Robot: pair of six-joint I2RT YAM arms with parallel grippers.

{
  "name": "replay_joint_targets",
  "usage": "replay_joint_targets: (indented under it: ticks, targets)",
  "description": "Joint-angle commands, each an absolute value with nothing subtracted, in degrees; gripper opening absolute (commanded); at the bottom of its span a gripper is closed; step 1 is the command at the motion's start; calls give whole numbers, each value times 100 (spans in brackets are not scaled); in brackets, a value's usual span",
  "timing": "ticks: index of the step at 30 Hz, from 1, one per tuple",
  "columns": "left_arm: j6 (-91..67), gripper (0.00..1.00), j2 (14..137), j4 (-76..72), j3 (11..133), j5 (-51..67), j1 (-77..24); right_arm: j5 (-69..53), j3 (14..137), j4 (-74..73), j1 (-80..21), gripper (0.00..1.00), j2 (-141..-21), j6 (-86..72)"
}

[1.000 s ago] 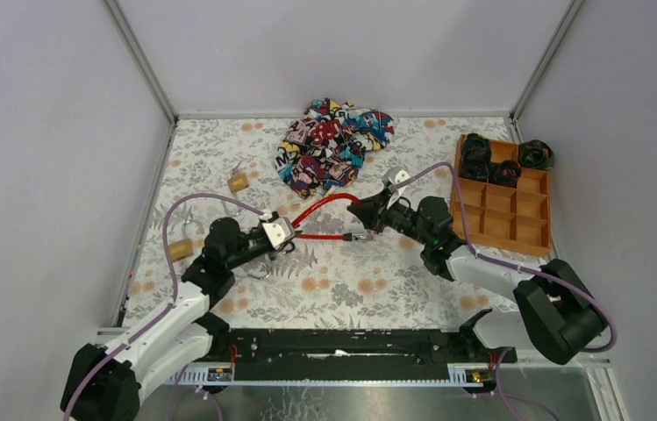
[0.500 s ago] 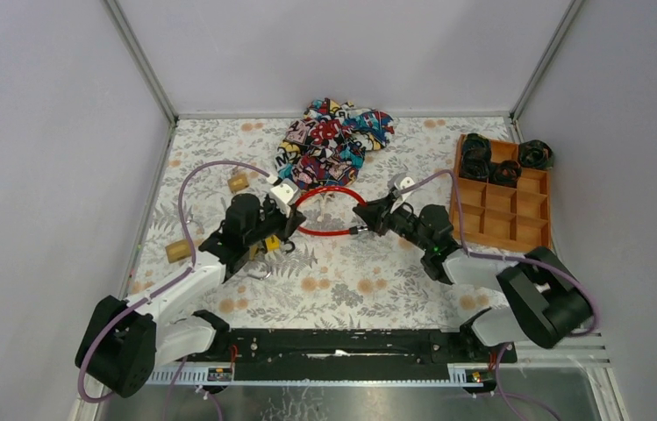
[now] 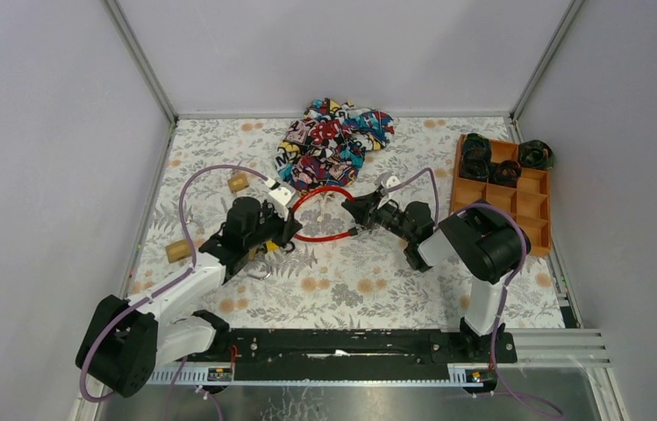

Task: Lock with the key
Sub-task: Lock the lock.

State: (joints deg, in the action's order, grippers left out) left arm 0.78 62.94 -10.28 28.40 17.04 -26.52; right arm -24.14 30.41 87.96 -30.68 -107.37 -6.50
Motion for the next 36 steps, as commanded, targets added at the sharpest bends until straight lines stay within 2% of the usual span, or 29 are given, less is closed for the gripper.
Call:
replay_joint_targets:
  ticks: [1,8,28,36]
  targets:
    - [660,0,6415,-864,3162,1996,-2557,-1957,3143,9817,-2971,0,-10940,-168]
    - [1337,0,6622,-397,3423,2574,-2388,-1935,3461,9826,-2973,0,-11359,-32]
    - [1420,0,6859,-309,3672,2870,-2155,-2077,3377,9835,-3158,0,-11462,-26]
    - [1083,10,6992,-642,3824,2999,-2157,-2034,3409,9835,-3217,0,-11569,179]
